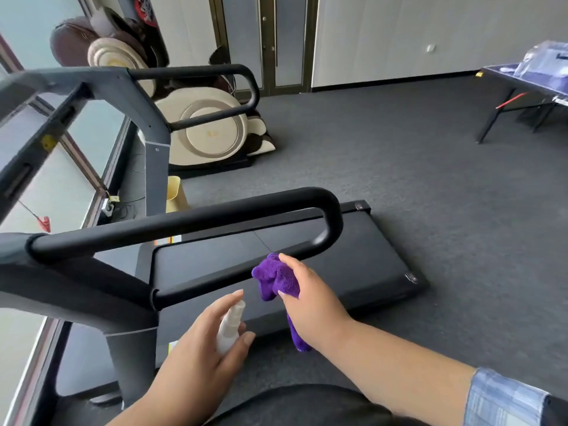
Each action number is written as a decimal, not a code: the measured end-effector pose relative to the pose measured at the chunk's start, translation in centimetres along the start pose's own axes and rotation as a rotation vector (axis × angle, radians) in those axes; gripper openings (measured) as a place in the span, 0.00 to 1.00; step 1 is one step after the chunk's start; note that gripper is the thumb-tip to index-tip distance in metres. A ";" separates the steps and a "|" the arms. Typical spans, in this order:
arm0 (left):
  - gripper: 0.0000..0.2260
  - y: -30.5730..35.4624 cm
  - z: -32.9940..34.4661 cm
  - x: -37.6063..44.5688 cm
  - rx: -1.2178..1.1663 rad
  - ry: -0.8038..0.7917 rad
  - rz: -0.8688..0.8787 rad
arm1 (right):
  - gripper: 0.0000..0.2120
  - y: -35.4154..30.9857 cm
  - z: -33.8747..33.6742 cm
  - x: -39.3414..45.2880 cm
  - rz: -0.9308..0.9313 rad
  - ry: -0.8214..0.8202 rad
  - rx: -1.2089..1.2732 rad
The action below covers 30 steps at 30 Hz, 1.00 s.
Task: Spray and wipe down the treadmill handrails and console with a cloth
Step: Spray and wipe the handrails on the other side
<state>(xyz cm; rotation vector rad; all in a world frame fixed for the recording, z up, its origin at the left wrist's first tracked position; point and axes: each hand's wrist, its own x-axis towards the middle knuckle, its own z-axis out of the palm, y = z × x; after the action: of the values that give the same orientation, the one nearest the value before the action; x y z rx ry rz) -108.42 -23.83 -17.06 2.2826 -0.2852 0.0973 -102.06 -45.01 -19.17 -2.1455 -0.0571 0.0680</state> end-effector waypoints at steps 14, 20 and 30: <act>0.23 10.1 11.4 8.1 -0.006 0.005 0.060 | 0.15 7.1 -13.5 1.4 0.165 0.012 0.780; 0.22 18.2 21.9 15.1 -0.058 0.023 0.033 | 0.12 14.3 -25.4 3.9 0.127 0.083 0.762; 0.24 21.7 29.2 25.8 -0.143 0.257 -0.197 | 0.22 20.5 -36.1 14.2 0.200 0.130 0.676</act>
<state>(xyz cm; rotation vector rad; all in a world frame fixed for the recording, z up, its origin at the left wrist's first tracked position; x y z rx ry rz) -89.14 -63.99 -16.49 2.1152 0.0647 0.2584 -85.00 -85.40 -17.09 -1.4688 0.2278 0.0547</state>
